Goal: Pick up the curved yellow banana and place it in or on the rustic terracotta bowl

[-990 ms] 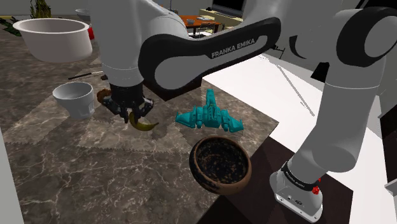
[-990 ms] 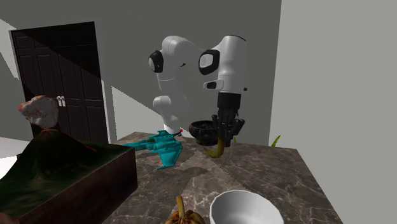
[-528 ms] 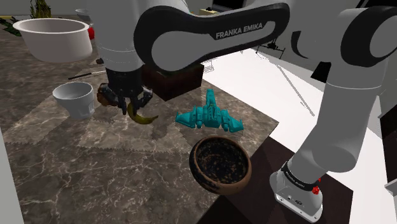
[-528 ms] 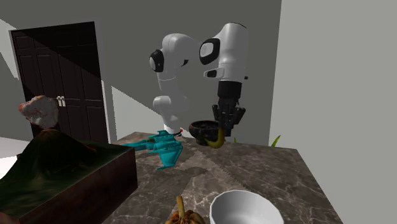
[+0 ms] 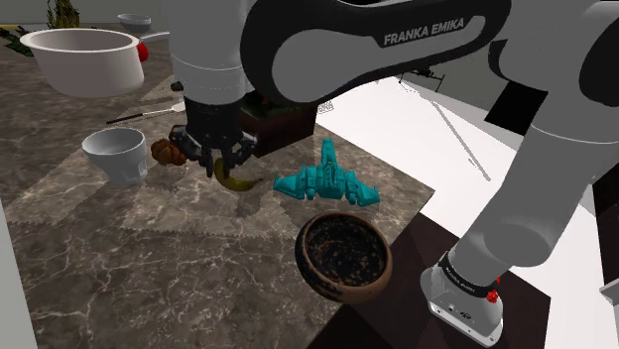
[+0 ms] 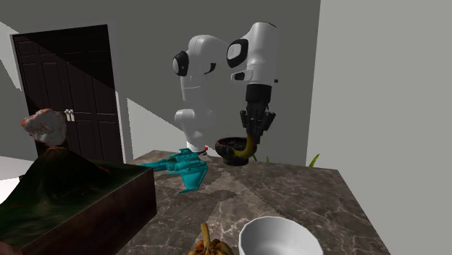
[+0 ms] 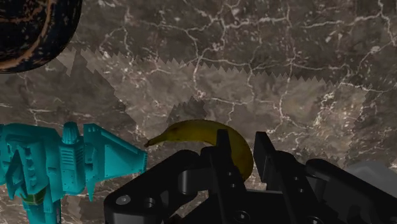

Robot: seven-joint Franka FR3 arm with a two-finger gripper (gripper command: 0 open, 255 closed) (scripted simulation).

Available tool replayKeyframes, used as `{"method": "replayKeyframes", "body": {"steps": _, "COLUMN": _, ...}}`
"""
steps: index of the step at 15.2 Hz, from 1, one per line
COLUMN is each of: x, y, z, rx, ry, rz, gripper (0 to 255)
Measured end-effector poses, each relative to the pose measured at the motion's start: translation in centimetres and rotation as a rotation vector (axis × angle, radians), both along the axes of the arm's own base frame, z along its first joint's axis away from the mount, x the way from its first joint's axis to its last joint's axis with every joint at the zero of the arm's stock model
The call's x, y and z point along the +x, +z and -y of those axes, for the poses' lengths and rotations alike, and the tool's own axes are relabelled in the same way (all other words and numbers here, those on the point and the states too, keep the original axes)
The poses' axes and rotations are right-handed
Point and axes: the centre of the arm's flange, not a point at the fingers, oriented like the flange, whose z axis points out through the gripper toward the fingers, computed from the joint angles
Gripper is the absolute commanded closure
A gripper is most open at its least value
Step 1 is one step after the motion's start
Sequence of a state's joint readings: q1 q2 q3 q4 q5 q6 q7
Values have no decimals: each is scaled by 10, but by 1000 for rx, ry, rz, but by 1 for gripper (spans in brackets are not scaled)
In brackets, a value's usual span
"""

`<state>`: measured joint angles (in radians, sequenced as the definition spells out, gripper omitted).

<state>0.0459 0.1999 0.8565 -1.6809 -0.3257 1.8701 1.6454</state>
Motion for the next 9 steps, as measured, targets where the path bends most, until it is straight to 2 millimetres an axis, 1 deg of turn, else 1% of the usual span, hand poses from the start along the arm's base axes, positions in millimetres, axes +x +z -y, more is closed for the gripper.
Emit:
{"method": "replayKeyframes", "body": {"steps": 2, "x": -23, "y": 0, "z": 9, "rx": 0, "ry": 1, "rz": 0, "gripper": 255}}
{"method": "replayKeyframes", "body": {"steps": 5, "x": -61, "y": 1, "z": 18, "rx": -2, "ry": 1, "rz": 0, "gripper": 255}}
{"method": "replayKeyframes", "body": {"steps": 7, "x": -87, "y": 2, "z": 28, "rx": -3, "ry": 1, "rz": 0, "gripper": 255}}
{"method": "replayKeyframes", "body": {"steps": 9, "x": -109, "y": 4, "z": 37, "rx": -2, "ry": 1, "rz": 0, "gripper": 255}}
